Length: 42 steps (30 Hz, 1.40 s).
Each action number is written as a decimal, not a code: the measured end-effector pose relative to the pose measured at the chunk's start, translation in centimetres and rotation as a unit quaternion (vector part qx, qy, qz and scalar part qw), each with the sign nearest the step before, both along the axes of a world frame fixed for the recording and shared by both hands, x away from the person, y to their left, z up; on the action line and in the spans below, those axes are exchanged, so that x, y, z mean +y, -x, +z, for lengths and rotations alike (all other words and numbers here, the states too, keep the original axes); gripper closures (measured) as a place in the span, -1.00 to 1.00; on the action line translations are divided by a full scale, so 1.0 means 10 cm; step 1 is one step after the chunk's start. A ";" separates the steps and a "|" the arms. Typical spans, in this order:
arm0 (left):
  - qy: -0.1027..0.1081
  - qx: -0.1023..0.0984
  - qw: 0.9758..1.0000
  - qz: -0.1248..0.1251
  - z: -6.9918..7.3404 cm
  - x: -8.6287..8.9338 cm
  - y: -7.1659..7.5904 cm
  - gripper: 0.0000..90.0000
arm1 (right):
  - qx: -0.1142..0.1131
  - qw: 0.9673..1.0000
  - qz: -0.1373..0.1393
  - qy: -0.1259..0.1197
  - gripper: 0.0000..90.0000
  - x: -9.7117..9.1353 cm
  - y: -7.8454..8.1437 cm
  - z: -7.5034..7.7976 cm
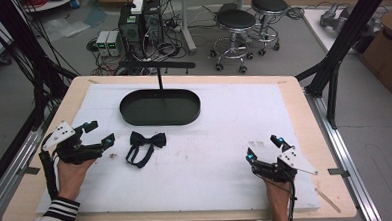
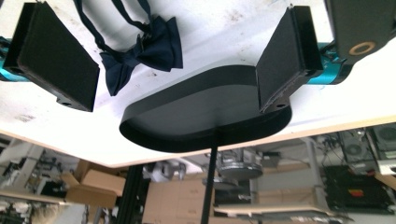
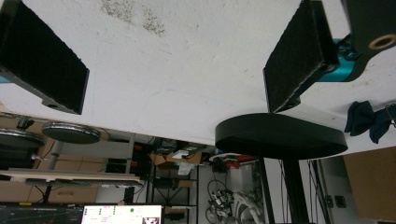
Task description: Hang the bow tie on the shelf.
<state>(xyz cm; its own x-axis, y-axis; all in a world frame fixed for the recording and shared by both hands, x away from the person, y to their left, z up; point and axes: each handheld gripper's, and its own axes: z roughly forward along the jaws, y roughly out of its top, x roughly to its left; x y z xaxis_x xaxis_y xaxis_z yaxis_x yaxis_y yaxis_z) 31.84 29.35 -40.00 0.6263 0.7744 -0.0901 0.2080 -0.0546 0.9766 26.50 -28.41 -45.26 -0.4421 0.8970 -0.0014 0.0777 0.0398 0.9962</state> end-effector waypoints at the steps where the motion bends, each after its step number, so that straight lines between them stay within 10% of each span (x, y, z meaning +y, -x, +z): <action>1: -0.003 0.007 1.000 -0.007 0.02 -0.02 -0.02 -0.69 | 0.001 1.000 0.000 -0.001 -0.87 0.00 0.00 0.00; 15: -0.092 0.073 0.991 -0.069 0.23 -0.30 -0.34 -0.69 | 0.003 1.000 -0.001 0.001 -0.87 0.01 0.00 0.00; 24: -0.138 0.137 0.976 -0.102 0.25 -0.44 -0.61 -0.69 | 0.004 1.000 -0.001 0.003 -0.87 0.01 0.00 0.00; 33: -0.143 0.164 0.968 -0.126 0.29 -0.49 -0.78 -0.67 | 0.003 1.000 -0.001 0.003 -0.87 0.01 0.00 0.00; 42: -0.164 0.214 0.949 -0.163 0.13 -0.56 -0.86 -0.59 | 0.004 1.000 0.000 0.003 -0.87 0.01 0.00 0.00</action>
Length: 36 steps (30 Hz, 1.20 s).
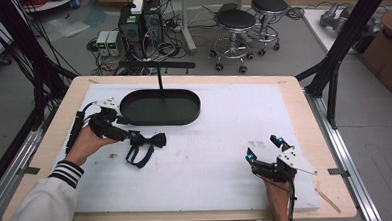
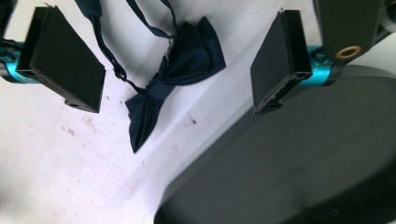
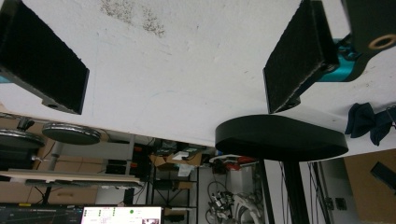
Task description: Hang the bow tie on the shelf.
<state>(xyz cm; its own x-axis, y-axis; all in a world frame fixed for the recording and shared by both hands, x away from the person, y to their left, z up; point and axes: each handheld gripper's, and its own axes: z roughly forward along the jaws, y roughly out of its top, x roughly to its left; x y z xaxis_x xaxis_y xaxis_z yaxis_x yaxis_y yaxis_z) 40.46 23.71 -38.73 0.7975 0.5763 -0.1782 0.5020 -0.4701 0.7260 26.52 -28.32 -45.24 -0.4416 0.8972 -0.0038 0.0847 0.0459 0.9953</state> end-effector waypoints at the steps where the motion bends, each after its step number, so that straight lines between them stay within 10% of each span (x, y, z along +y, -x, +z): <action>1: -0.007 0.000 1.000 0.000 -0.02 -0.01 0.00 -0.58 | 0.000 1.000 0.000 0.000 -0.87 0.00 0.00 0.00; 21: -0.019 0.071 0.997 0.018 -0.23 0.04 -0.13 -0.23 | -0.004 1.000 -0.001 0.000 -0.87 0.00 0.00 0.00; 36: -0.038 0.083 0.996 0.002 -0.32 -0.01 -0.12 -0.20 | -0.005 1.000 -0.001 -0.001 -0.87 0.00 0.01 0.00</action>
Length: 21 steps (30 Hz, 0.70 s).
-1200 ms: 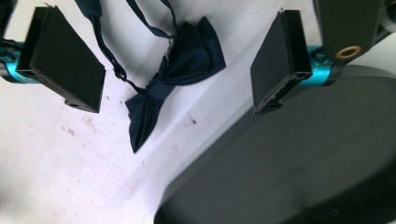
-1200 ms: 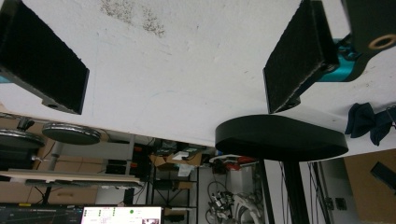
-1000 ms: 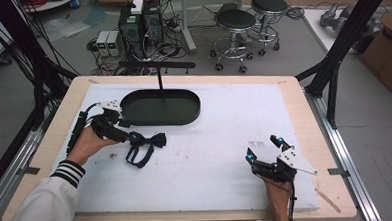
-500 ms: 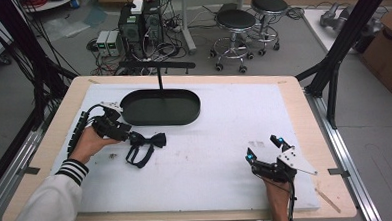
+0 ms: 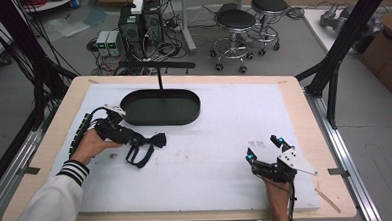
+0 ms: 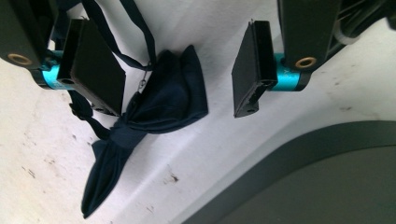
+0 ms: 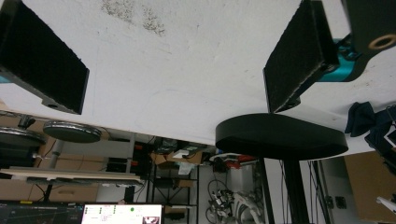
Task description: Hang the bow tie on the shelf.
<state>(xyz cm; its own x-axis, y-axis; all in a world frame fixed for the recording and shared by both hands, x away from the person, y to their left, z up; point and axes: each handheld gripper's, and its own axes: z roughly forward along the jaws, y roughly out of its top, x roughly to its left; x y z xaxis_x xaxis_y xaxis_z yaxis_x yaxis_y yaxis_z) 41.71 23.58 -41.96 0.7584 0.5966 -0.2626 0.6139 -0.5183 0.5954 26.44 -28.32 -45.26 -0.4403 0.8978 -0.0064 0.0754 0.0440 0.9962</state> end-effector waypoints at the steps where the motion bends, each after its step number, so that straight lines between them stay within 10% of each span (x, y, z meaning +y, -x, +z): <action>1: 0.000 0.000 1.000 0.000 0.00 -0.01 0.00 -0.19 | -0.001 1.000 0.000 0.000 -0.87 0.00 0.00 0.00; 21: -0.004 0.015 1.000 0.002 -0.03 0.01 0.05 0.41 | -0.001 1.000 -0.001 0.001 -0.87 0.00 0.00 0.00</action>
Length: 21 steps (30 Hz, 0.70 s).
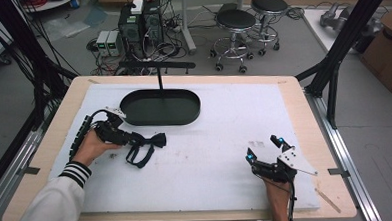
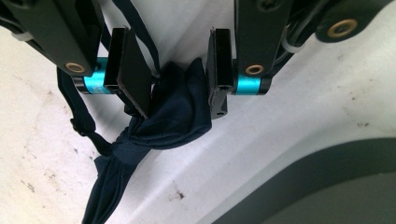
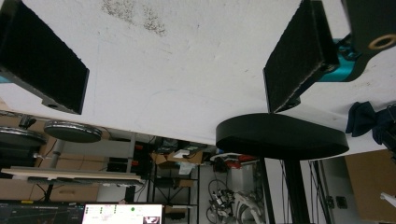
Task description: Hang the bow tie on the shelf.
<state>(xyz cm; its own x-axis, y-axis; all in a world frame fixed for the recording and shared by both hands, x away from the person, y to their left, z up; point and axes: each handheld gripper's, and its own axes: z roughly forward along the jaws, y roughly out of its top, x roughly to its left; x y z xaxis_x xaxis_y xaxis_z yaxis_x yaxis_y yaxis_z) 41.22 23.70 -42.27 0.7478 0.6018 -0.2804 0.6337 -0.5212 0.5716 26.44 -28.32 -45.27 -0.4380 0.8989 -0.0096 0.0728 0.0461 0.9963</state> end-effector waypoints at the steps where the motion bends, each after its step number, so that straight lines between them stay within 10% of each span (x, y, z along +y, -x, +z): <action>1: 0.001 0.002 1.000 0.005 0.00 0.00 0.00 0.42 | 0.000 1.000 0.000 0.000 -0.87 0.00 0.00 0.00; 21: 0.030 0.007 1.000 0.003 0.07 0.01 0.02 0.91 | 0.000 1.000 -0.001 0.000 -0.87 0.00 0.00 0.00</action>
<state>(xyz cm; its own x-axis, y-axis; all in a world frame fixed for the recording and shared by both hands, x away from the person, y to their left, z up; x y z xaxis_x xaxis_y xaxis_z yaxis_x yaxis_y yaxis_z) 41.04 23.83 -41.57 0.7401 0.5875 -0.3274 0.6450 -0.4821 0.5929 26.44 -28.33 -45.27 -0.4369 0.8994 -0.0102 0.0730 0.0468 0.9962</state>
